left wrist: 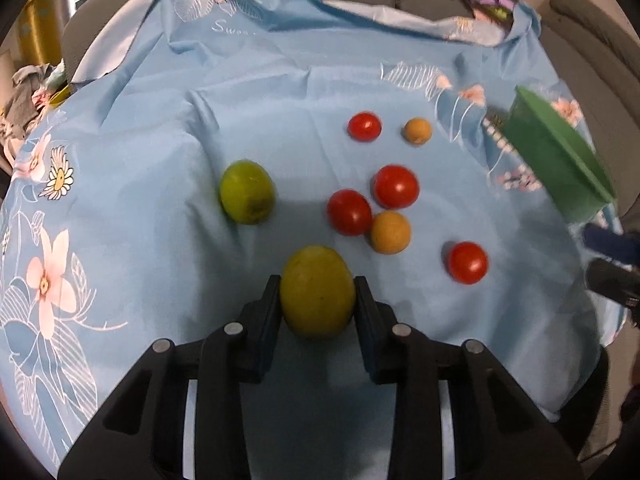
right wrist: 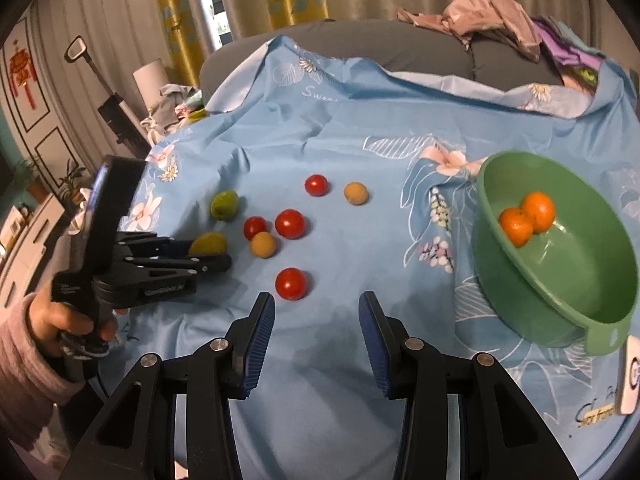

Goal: Organize fruits
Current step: 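Grasp the yellow lime with the left tool while the right tool grasps the green lime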

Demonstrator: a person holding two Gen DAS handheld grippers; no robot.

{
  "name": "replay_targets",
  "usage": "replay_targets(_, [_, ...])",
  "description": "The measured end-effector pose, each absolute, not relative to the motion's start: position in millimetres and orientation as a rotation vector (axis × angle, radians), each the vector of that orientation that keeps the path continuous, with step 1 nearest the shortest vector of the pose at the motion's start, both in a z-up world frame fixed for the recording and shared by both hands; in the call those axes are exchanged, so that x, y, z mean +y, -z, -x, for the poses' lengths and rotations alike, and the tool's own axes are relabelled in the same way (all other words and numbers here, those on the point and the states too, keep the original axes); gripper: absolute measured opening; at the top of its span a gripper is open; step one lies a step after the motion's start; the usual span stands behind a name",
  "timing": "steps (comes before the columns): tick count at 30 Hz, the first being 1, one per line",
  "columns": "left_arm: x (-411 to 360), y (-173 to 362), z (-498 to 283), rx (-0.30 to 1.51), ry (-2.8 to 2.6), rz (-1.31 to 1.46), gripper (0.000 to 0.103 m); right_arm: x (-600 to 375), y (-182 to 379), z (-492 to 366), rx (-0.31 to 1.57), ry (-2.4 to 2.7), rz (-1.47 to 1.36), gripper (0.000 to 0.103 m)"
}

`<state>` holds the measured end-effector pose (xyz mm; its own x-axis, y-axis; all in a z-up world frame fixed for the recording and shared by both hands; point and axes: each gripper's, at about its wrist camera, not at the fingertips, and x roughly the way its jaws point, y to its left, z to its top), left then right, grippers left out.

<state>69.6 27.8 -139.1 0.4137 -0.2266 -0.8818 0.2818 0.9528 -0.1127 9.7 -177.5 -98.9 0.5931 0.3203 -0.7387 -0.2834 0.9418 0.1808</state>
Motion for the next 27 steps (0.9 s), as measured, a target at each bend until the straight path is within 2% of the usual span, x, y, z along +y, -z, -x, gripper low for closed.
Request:
replay_targets(5, [47,116,-60,1.058,0.319,0.015,0.034,-170,107,-28,0.881,-0.415,-0.102,0.044])
replay_targets(13, [82,92,-52,0.999,0.268,0.078,0.034,-117,115,-64,0.898,-0.553,-0.037,0.044])
replay_targets(27, [107,93,-50,0.995,0.248,0.122,0.034,-36,141,-142,1.001,-0.594,0.053,0.044])
